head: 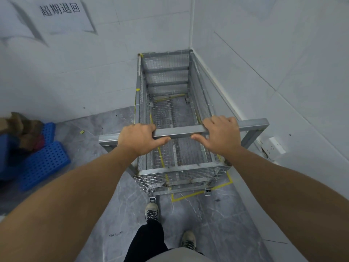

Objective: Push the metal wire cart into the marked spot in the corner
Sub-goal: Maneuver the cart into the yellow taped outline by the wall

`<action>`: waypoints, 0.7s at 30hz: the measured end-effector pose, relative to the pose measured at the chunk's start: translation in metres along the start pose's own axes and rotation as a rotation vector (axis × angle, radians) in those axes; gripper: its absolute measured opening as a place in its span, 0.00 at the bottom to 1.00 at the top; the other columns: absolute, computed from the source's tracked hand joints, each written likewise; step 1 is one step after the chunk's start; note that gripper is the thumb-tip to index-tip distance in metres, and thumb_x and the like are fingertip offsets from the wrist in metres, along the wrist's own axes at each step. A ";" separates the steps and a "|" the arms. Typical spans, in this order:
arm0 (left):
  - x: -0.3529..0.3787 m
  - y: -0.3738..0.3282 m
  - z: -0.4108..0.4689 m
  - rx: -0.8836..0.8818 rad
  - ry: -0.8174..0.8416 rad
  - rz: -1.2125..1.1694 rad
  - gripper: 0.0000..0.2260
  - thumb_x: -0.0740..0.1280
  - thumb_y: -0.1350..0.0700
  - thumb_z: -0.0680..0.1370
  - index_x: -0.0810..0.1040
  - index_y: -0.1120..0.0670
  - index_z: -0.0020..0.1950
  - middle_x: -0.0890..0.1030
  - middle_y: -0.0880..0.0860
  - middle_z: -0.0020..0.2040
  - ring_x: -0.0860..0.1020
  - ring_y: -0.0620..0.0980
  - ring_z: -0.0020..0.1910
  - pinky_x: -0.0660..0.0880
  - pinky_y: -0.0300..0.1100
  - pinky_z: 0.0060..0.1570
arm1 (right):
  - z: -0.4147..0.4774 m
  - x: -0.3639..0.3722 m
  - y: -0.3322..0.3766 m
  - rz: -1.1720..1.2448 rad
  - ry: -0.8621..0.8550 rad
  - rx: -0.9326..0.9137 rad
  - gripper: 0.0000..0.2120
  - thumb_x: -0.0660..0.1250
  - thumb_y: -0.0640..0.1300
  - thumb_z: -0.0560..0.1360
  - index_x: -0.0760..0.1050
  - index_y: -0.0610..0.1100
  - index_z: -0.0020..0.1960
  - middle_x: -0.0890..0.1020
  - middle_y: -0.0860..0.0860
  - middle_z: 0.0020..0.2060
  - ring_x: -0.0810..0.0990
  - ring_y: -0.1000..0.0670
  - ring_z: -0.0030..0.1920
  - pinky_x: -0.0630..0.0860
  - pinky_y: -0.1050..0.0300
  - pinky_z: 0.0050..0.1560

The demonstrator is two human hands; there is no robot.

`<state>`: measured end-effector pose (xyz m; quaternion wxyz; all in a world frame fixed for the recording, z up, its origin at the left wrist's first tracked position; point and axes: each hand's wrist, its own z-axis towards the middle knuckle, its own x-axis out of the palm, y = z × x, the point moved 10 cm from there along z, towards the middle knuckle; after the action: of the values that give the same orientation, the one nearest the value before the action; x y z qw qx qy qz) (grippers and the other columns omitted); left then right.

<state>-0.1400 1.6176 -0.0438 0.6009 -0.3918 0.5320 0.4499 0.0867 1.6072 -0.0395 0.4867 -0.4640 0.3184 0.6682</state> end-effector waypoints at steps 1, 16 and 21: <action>0.000 0.000 0.000 0.002 -0.005 0.005 0.34 0.43 0.19 0.66 0.68 0.46 0.34 0.72 0.45 0.26 0.70 0.45 0.24 0.64 0.39 0.25 | 0.000 -0.001 0.000 -0.005 -0.012 -0.002 0.32 0.51 0.75 0.74 0.74 0.47 0.47 0.77 0.50 0.39 0.75 0.46 0.41 0.67 0.49 0.45; -0.002 0.000 -0.004 -0.034 0.010 -0.042 0.30 0.45 0.19 0.66 0.64 0.46 0.32 0.70 0.44 0.25 0.67 0.43 0.25 0.62 0.41 0.27 | 0.000 -0.001 0.001 -0.008 -0.049 -0.024 0.31 0.53 0.75 0.74 0.74 0.47 0.45 0.78 0.49 0.37 0.75 0.45 0.38 0.64 0.50 0.43; -0.003 -0.006 -0.004 0.023 -0.014 -0.012 0.27 0.50 0.22 0.70 0.61 0.45 0.32 0.66 0.42 0.25 0.63 0.41 0.24 0.59 0.42 0.27 | -0.001 0.001 -0.002 0.000 -0.025 -0.004 0.33 0.50 0.75 0.74 0.74 0.47 0.45 0.78 0.49 0.38 0.75 0.45 0.39 0.65 0.49 0.44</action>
<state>-0.1359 1.6121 -0.0413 0.6117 -0.3848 0.5308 0.4427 0.0885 1.6074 -0.0410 0.4898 -0.4566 0.3107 0.6746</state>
